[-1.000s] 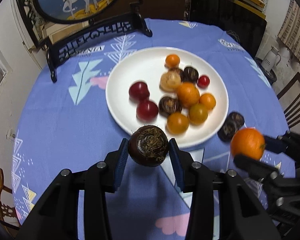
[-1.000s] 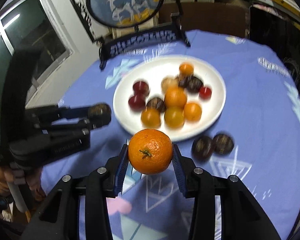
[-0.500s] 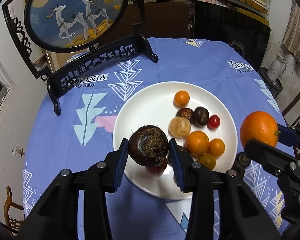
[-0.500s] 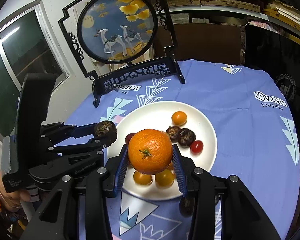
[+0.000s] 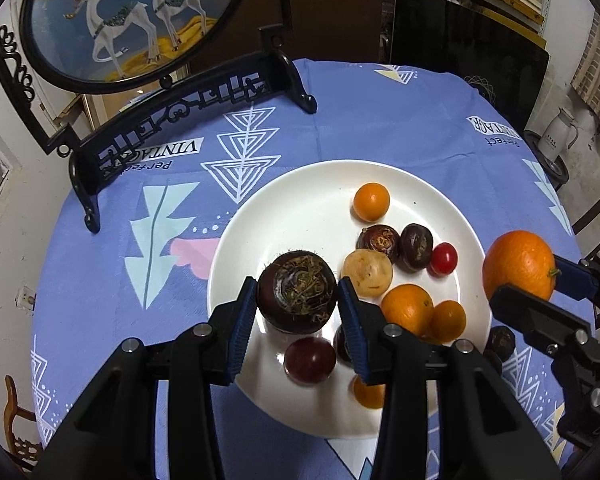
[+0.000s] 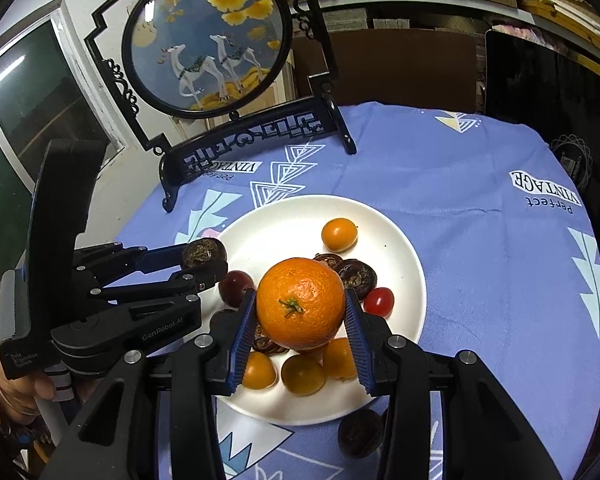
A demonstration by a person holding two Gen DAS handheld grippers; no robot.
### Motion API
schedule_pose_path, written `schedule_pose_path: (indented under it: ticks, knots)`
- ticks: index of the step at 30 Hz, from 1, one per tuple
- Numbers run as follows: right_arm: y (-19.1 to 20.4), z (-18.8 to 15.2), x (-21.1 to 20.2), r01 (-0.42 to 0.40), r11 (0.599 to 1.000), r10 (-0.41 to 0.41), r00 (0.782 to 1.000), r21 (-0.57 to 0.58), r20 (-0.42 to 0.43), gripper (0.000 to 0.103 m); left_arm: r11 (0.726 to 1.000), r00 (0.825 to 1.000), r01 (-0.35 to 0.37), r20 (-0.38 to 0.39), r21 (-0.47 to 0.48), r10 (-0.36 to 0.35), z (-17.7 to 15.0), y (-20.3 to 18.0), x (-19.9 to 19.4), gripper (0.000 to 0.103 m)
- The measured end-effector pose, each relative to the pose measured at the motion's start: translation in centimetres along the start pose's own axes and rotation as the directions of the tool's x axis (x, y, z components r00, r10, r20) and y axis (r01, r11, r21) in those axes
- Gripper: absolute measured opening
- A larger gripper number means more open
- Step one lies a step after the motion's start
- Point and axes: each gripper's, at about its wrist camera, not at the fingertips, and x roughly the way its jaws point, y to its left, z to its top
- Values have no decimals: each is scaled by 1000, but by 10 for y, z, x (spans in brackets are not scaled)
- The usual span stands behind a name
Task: Organize fruits
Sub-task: 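Carry the orange and brown fruit onto the white plate and open both grippers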
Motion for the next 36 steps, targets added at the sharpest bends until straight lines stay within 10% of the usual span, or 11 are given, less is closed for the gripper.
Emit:
schedule_pose_path:
  ticks: [36]
  knots:
    - [-24, 11, 27, 33, 999, -32, 999, 8, -35, 44, 1000, 1000, -13, -18, -22, 13, 13, 23, 33, 41]
